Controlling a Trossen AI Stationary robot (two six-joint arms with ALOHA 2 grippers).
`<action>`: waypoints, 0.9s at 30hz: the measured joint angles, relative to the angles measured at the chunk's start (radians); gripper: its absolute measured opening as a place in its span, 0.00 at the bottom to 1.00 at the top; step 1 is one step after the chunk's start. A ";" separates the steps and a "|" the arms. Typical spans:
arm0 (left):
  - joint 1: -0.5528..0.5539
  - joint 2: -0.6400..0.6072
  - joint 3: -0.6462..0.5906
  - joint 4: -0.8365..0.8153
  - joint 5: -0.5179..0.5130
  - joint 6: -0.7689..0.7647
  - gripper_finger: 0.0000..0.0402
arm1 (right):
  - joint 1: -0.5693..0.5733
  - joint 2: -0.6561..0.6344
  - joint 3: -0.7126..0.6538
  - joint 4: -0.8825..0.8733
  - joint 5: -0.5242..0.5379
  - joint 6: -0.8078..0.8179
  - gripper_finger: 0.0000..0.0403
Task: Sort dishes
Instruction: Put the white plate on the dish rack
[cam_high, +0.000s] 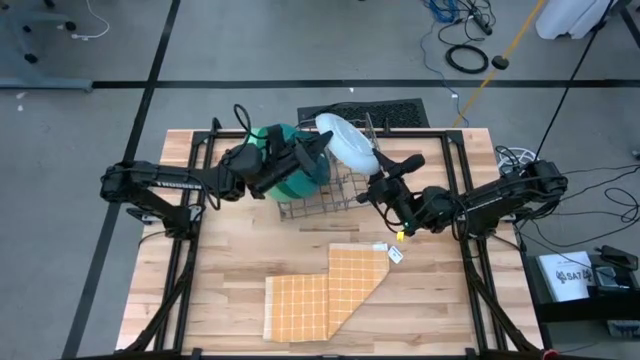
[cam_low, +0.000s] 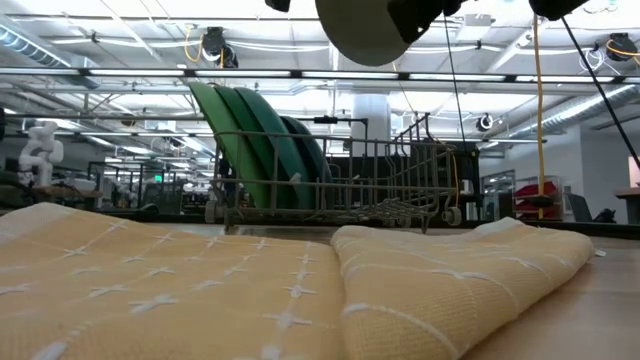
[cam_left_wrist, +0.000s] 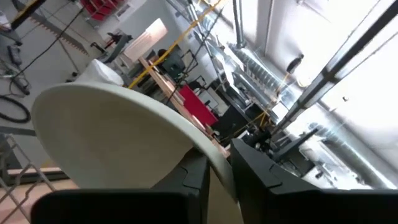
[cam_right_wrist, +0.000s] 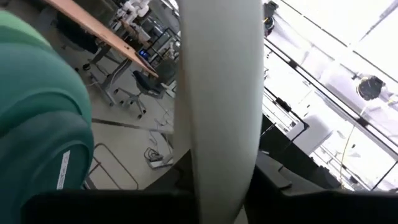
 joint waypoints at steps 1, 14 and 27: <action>0.000 0.000 0.000 0.002 0.009 0.017 0.14 | 0.000 0.000 0.000 -0.003 0.000 -0.001 0.19; 0.003 0.002 -0.003 -0.073 0.050 0.172 0.04 | -0.001 0.000 -0.001 0.045 -0.017 -0.042 0.57; 0.019 0.015 -0.003 -0.253 0.125 0.137 0.03 | 0.020 -0.071 -0.001 0.144 -0.009 -0.155 0.58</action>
